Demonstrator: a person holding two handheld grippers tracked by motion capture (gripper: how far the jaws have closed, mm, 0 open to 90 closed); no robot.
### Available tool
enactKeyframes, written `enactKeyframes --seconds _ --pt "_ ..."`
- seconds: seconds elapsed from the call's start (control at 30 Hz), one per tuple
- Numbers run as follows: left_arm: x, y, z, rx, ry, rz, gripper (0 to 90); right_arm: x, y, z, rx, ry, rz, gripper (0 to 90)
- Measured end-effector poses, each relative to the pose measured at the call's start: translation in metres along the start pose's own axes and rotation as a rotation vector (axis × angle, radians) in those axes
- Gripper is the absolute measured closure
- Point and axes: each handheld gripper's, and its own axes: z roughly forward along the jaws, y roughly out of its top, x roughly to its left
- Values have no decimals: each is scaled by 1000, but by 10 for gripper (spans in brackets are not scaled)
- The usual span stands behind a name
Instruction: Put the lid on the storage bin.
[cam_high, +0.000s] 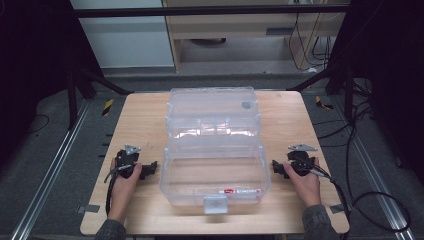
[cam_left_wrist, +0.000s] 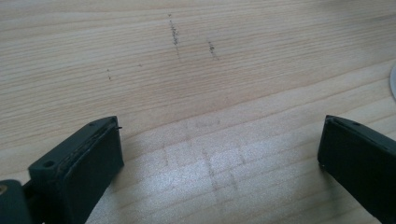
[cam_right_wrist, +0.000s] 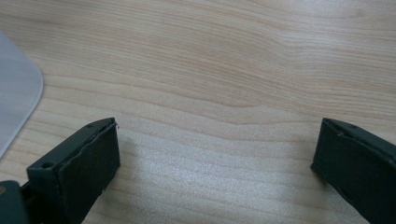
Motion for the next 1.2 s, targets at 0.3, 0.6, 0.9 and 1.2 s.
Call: enactKeyframes --seconds 0.3,0.6,0.9,1.2 --pt "-4 -8 -13 -6 -65 68 32 2 -4 -6 -30 13 -22 145" --pt "-11 4 -61 -49 -86 221 33 9 13 -74 -51 -4 -209 112" --pt "-2 17 -111 -108 -135 220 30 14 52 -128 -27 33 -355 175" --pt "-5 41 -136 -147 -182 287 40 27 107 -146 4 96 -551 327"
